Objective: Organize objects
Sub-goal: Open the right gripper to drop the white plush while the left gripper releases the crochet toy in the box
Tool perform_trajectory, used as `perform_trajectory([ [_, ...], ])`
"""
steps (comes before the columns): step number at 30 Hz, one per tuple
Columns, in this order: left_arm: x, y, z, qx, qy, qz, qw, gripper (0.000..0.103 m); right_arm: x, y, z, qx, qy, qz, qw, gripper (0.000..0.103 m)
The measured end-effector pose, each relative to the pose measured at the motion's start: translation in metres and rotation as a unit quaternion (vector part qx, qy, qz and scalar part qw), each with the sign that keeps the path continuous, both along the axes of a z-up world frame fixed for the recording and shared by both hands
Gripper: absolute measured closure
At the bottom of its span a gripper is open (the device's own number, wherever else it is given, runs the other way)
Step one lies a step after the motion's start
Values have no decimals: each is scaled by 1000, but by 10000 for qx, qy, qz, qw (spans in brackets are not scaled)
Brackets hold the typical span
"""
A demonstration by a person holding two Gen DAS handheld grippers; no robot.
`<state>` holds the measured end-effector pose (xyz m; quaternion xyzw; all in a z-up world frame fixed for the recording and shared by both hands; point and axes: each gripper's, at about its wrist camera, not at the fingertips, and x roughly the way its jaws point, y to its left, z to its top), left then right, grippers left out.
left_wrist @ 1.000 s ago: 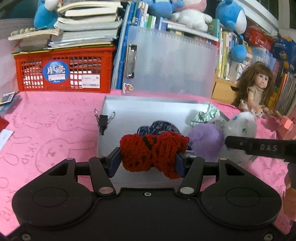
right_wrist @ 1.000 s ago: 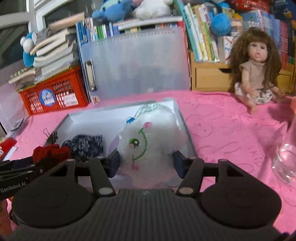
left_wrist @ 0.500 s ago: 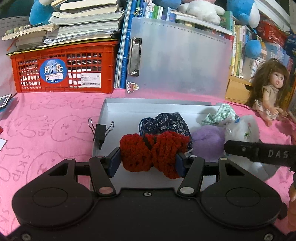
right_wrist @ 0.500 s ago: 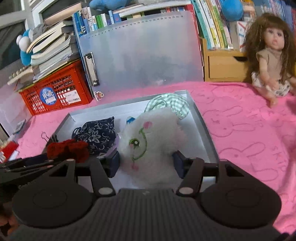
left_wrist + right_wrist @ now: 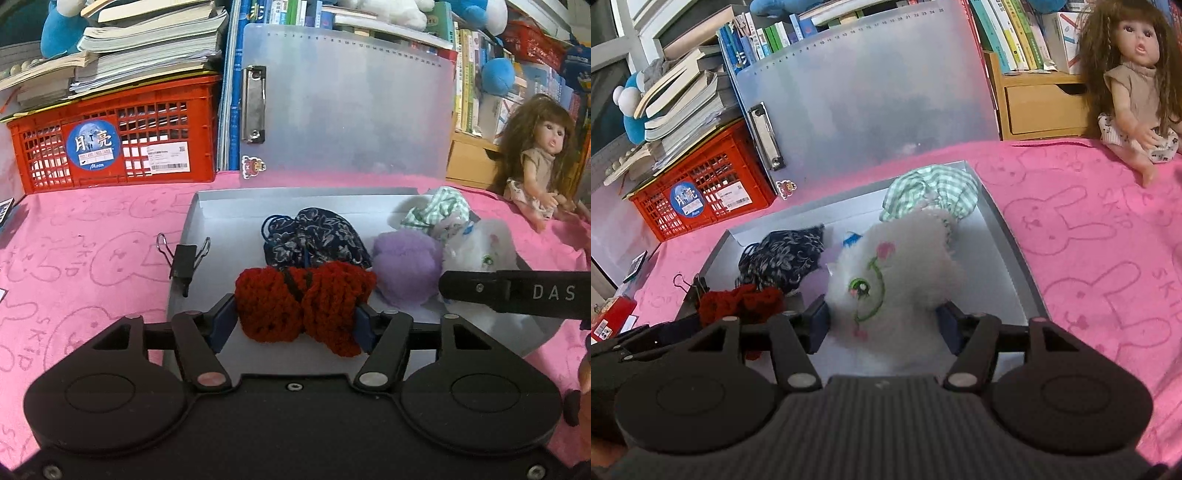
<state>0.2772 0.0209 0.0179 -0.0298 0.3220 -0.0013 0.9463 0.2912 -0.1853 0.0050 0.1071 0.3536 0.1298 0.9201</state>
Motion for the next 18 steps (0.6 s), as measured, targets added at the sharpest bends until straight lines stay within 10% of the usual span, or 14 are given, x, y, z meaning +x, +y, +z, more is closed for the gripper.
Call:
perform_trajectory([
  [18, -62, 6, 33, -76, -430, -314, 9986, 19, -59, -22, 37, 36, -753, 13, 9972, 13],
])
